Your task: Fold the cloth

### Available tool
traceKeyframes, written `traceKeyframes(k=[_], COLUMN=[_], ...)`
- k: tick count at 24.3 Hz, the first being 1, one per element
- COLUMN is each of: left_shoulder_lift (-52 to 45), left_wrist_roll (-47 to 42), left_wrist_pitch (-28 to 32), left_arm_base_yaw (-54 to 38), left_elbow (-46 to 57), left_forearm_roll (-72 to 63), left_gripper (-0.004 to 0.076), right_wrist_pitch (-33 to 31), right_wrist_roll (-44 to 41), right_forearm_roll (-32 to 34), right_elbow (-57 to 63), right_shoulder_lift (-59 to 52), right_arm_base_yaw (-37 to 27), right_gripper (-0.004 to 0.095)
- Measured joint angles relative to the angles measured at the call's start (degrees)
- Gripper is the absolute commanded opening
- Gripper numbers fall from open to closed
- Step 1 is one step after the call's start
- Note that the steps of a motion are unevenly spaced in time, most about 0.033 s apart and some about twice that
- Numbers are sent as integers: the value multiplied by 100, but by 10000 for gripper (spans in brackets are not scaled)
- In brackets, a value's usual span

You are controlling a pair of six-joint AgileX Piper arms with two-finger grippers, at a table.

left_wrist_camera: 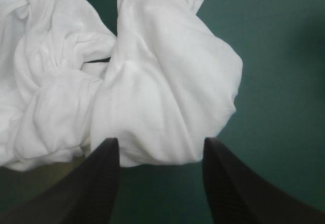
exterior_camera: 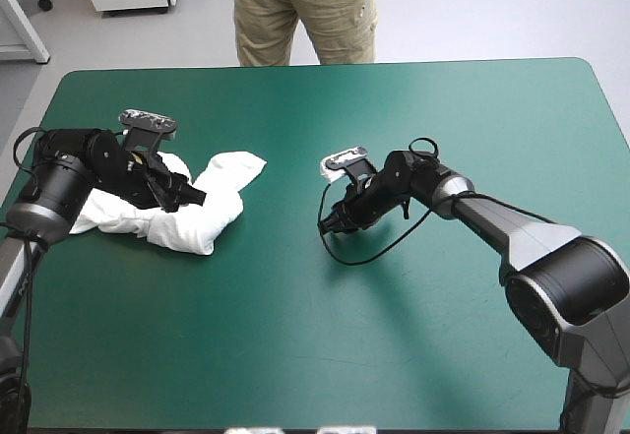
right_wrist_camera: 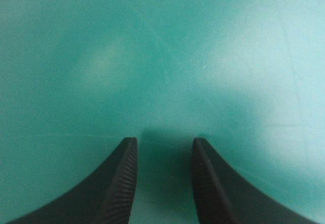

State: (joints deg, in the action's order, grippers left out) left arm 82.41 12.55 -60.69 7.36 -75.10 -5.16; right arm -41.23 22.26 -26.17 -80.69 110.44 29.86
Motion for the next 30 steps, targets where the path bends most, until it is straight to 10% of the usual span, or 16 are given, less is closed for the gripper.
traceKeyframes(k=[18,30], left_shoulder_lift=[-146,-581], left_wrist_roll=[0,0], left_wrist_pitch=[-18,-18], left_arm_base_yaw=[0,0], left_elbow=[0,5], left_forearm_roll=[0,53], left_gripper=[365,370], right_wrist_pitch=[-791,-1948], right_wrist_roll=[-1589,-3227], right_forearm_roll=[2266,4759], right_elbow=[85,85], right_shoulder_lift=[-4653,-5813], right_arm_base_yaw=[39,39], right_gripper=[347,347])
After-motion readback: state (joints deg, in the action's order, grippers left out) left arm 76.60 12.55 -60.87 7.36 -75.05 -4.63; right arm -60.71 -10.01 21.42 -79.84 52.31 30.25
